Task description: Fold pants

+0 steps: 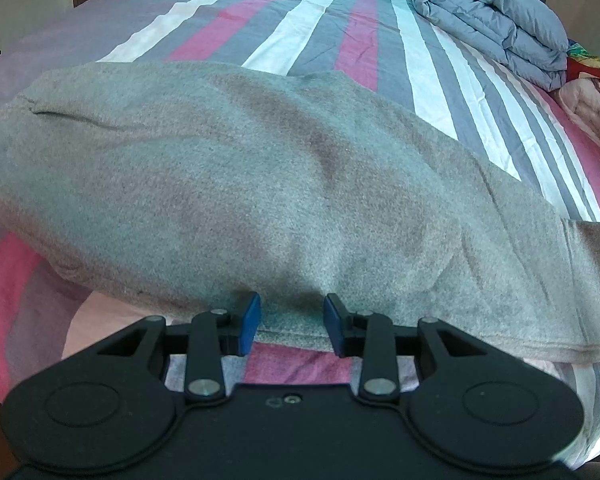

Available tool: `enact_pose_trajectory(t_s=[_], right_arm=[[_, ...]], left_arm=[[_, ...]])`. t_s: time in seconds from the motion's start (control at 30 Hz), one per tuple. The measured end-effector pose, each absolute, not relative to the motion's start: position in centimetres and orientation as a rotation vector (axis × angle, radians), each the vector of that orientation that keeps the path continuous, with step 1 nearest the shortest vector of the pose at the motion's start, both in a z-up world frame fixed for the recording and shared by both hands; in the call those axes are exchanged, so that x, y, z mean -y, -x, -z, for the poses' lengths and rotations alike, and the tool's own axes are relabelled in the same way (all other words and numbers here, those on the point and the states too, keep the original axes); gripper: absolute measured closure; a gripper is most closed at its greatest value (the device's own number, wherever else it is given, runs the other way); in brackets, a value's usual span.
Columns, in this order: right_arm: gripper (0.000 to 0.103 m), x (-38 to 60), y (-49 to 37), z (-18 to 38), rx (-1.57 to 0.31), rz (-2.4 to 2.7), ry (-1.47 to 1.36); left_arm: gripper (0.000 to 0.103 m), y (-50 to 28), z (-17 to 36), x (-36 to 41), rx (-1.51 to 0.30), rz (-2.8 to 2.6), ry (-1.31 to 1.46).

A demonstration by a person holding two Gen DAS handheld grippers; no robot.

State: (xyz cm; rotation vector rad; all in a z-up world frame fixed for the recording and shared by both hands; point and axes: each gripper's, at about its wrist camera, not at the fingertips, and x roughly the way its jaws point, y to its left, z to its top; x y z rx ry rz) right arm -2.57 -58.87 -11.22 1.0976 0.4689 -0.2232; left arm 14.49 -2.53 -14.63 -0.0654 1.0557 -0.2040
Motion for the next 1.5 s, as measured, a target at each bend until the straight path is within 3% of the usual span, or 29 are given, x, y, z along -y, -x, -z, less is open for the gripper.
enact_pose_trajectory(t_s=[0.3, 0.33, 0.37, 0.4, 0.5, 0.67, 0.9, 1.03, 1.23, 1.27, 1.33, 1.4, 1.5], right_arm=[[0.052, 64.6, 2.5, 12.3, -0.327, 0.328, -1.400], [0.060, 65.0, 2.6, 12.4, -0.303, 0.365, -1.429], [0.085, 65.5, 2.5, 12.5, -0.296, 0.401, -1.445], [0.094, 66.2, 1.9, 12.4, -0.292, 0.426, -1.457], [0.096, 66.9, 0.4, 10.5, -0.294, 0.416, -1.379], [0.098, 63.2, -0.3, 0.9, -0.195, 0.263, -0.797], [0.098, 66.0, 2.2, 11.0, -0.485, 0.455, -0.944], [0.097, 66.6, 2.0, 12.6, -0.547, 0.439, -1.028], [0.097, 67.5, 2.3, 11.6, -0.485, 0.421, -1.080], [0.096, 66.7, 3.2, 11.6, -0.463, 0.418, -1.111], [0.082, 67.6, 3.8, 12.3, -0.422, 0.441, -1.220], [0.034, 68.7, 4.0, 13.5, -0.392, 0.450, -1.321], [0.039, 69.2, 4.1, 13.5, -0.369, 0.468, -1.335]], left_arm=[[0.076, -14.5, 14.6, 2.6, -1.055, 0.199, 0.062], [0.076, -14.5, 14.6, 2.6, -1.056, 0.199, 0.063], [0.076, -14.6, 14.6, 2.6, -1.057, 0.198, 0.065], [0.076, -14.6, 14.6, 2.6, -1.057, 0.196, 0.064], [0.075, -14.5, 14.6, 2.7, -1.054, 0.197, 0.057], [0.075, -14.5, 14.7, 2.5, -1.054, 0.196, 0.069], [0.075, -14.5, 14.6, 2.7, -1.055, 0.197, 0.056], [0.075, -14.6, 14.6, 2.6, -1.055, 0.194, 0.063], [0.074, -14.2, 14.4, 3.2, -1.044, 0.188, 0.023], [0.074, -14.2, 14.3, 3.1, -1.057, 0.196, 0.028], [0.074, -14.3, 14.3, 2.8, -1.059, 0.195, 0.044], [0.074, -14.3, 14.3, 2.7, -1.059, 0.195, 0.046], [0.074, -14.3, 14.3, 3.0, -1.055, 0.189, 0.033]])
